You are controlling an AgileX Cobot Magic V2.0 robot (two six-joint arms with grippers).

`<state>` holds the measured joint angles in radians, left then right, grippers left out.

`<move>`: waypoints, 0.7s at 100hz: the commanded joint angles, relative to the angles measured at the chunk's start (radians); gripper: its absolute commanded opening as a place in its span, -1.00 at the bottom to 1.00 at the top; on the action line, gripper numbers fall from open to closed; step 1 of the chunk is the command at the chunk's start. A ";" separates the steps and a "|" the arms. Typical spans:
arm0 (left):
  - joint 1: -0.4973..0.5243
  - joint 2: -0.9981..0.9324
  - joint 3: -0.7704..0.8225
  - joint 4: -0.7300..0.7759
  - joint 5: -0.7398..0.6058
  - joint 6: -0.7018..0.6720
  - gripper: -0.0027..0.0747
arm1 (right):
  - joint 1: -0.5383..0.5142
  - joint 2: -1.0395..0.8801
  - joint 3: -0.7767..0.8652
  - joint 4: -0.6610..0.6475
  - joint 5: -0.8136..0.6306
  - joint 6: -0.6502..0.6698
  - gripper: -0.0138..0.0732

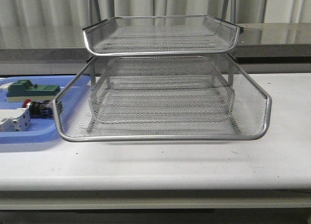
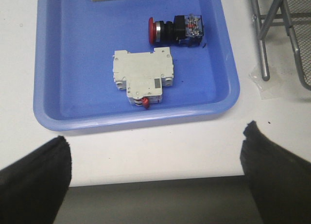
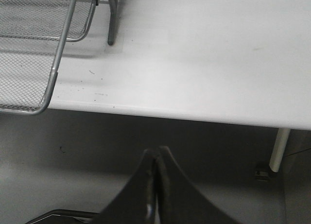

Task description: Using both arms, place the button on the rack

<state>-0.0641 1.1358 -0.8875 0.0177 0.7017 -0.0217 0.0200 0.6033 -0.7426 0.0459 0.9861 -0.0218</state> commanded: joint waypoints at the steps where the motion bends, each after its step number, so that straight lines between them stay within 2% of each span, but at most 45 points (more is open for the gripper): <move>1: -0.002 -0.016 -0.034 -0.018 -0.055 0.001 0.81 | -0.006 0.000 -0.032 -0.009 -0.053 -0.001 -0.85; 26: -0.002 0.015 -0.091 -0.012 -0.058 0.035 0.72 | -0.006 0.000 -0.032 -0.009 -0.053 -0.001 -0.85; 44: -0.002 0.151 -0.280 -0.012 -0.007 0.152 0.72 | -0.006 0.000 -0.032 -0.009 -0.053 -0.001 -0.85; 70: -0.002 0.420 -0.612 -0.018 0.161 0.428 0.72 | -0.006 0.000 -0.032 -0.009 -0.053 -0.001 -0.85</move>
<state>-0.0641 1.5120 -1.3868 0.0092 0.8508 0.3228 0.0200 0.6033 -0.7426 0.0444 0.9861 -0.0218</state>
